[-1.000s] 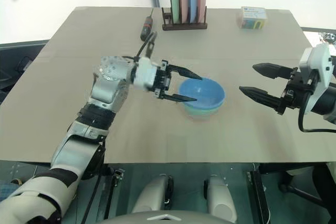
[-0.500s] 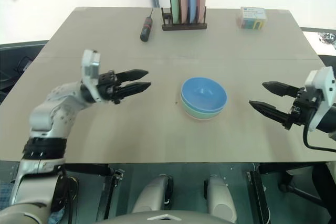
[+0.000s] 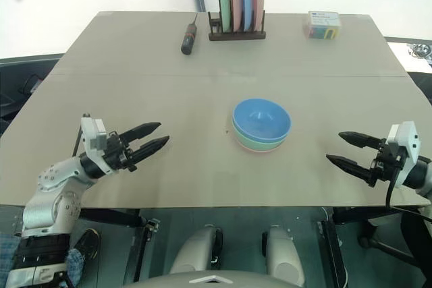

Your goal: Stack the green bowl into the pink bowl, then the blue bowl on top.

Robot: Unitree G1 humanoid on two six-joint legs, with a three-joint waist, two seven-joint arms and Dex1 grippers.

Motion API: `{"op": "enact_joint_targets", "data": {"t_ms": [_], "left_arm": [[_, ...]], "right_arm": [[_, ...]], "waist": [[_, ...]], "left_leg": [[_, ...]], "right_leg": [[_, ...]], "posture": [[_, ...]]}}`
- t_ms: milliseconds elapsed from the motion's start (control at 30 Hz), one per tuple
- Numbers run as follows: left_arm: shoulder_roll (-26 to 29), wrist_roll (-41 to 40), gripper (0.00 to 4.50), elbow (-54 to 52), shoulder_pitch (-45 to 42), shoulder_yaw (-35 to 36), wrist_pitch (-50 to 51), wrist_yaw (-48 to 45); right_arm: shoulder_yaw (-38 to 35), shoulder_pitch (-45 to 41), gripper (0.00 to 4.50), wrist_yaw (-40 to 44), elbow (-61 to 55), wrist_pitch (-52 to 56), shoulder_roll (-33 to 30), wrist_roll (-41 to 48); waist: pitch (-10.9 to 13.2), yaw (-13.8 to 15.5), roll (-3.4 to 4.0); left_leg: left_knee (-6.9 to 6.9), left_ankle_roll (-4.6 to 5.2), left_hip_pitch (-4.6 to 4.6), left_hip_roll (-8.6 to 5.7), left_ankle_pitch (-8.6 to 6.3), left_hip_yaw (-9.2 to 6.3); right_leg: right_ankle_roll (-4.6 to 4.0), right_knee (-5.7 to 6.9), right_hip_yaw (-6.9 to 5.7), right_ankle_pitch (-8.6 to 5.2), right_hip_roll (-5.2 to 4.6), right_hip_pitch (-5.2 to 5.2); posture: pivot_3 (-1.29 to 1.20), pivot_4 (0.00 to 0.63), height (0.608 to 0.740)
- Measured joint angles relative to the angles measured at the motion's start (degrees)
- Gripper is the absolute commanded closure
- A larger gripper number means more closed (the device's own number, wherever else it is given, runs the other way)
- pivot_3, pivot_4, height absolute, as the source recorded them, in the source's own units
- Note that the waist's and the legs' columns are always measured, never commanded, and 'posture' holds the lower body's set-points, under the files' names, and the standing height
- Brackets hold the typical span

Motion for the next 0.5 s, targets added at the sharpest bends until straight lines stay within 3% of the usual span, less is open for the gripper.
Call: {"op": "enact_joint_targets", "data": {"t_ms": [300,500], "left_arm": [[0.01,-0.62,1.8,-1.69,0.23,0.14,-0.78,1.11],[0.0,-0.59,1.8,-1.69,0.73,0.03,-1.01,1.56]], "right_arm": [[2.16,-3.44,0.82,3.54,10.63,-11.6,1.27,-3.72],[1.84,-3.28,0.82,3.62,12.15,-13.32,1.26,-3.66]], "waist": [[0.0,-0.15,0.01],[0.0,-0.15,0.01]], "left_leg": [[-0.14,0.0,0.1,0.0,0.0,0.16],[-0.24,0.0,0.46,0.01,0.0,0.26]], "right_leg": [[0.0,-0.01,0.14,0.0,0.0,-0.01],[0.0,-0.03,0.24,-0.01,0.0,0.28]], "posture": [[0.0,0.15,0.74],[0.0,0.15,0.74]]}}
